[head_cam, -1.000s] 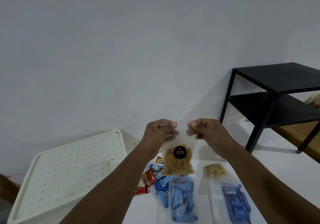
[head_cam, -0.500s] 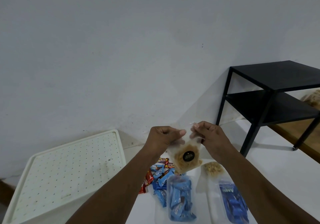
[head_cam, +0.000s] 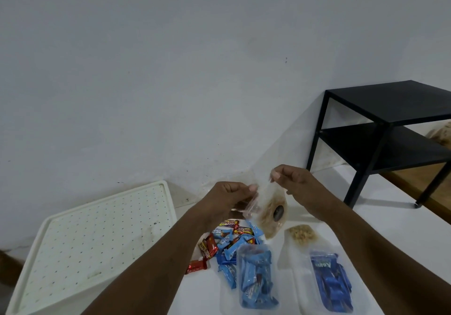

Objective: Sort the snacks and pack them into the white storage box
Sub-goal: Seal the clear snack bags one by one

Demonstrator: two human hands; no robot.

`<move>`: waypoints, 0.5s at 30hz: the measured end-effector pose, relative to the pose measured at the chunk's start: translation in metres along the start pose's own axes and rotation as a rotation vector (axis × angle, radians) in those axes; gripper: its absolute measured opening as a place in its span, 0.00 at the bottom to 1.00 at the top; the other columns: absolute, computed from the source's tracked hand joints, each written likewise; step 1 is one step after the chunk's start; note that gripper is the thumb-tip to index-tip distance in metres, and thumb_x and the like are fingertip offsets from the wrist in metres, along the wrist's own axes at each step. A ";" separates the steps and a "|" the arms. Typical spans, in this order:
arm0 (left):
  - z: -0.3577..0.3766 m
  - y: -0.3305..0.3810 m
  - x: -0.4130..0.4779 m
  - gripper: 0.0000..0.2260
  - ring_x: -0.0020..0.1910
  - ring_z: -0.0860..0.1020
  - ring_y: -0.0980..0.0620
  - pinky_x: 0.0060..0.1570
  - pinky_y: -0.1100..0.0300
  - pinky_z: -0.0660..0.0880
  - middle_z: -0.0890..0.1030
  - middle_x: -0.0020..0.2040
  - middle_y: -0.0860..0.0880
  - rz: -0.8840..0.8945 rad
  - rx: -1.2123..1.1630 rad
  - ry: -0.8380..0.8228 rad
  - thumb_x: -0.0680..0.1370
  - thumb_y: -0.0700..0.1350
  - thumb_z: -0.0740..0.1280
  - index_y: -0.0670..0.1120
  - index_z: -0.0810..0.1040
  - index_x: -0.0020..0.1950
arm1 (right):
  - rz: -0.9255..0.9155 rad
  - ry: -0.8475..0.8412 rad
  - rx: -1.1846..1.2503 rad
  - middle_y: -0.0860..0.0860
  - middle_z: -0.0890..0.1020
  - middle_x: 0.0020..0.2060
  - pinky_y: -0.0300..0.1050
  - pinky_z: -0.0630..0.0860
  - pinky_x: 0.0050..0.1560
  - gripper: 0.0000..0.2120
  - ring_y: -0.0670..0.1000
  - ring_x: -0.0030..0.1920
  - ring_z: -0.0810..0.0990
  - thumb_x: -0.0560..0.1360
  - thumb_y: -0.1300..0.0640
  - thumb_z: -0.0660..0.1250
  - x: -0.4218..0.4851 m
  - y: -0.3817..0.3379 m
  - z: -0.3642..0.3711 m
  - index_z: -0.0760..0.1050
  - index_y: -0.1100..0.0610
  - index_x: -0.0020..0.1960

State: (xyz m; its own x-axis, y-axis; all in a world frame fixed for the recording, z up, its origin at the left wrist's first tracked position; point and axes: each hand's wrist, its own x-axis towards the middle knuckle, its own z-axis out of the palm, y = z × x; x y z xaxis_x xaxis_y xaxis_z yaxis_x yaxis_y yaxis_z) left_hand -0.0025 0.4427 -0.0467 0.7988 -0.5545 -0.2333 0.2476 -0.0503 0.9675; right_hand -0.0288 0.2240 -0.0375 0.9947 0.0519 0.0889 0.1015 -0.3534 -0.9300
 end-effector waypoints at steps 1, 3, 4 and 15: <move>0.002 -0.001 0.002 0.13 0.43 0.84 0.45 0.41 0.56 0.81 0.84 0.46 0.40 0.010 0.001 0.003 0.77 0.47 0.71 0.36 0.82 0.51 | -0.012 0.005 -0.092 0.48 0.79 0.44 0.41 0.70 0.47 0.12 0.47 0.43 0.75 0.80 0.49 0.63 0.001 -0.004 0.000 0.80 0.53 0.44; 0.010 -0.005 0.007 0.12 0.41 0.85 0.46 0.39 0.57 0.80 0.85 0.45 0.39 0.034 -0.023 0.050 0.76 0.43 0.71 0.34 0.81 0.52 | -0.032 0.073 -0.208 0.47 0.77 0.39 0.41 0.69 0.44 0.11 0.45 0.39 0.73 0.79 0.50 0.65 0.006 -0.005 0.001 0.82 0.53 0.44; 0.014 -0.008 0.010 0.12 0.40 0.85 0.45 0.39 0.57 0.80 0.84 0.45 0.38 0.051 -0.034 0.088 0.76 0.43 0.71 0.33 0.81 0.51 | -0.032 0.114 -0.220 0.46 0.76 0.34 0.41 0.68 0.41 0.11 0.44 0.35 0.70 0.78 0.49 0.65 0.007 -0.004 0.001 0.83 0.52 0.44; 0.044 -0.020 0.050 0.11 0.38 0.78 0.47 0.37 0.60 0.79 0.79 0.39 0.41 0.121 0.011 0.180 0.81 0.44 0.65 0.40 0.82 0.44 | 0.118 0.105 0.517 0.56 0.77 0.34 0.45 0.74 0.39 0.14 0.52 0.35 0.78 0.77 0.63 0.67 0.014 0.039 -0.007 0.78 0.59 0.62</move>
State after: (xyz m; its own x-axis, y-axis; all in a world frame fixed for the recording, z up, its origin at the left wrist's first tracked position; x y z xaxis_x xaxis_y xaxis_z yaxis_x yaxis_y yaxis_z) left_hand 0.0081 0.3794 -0.0738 0.9077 -0.3995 -0.1280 0.1390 -0.0016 0.9903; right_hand -0.0108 0.2038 -0.0703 0.9978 -0.0636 -0.0160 -0.0059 0.1562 -0.9877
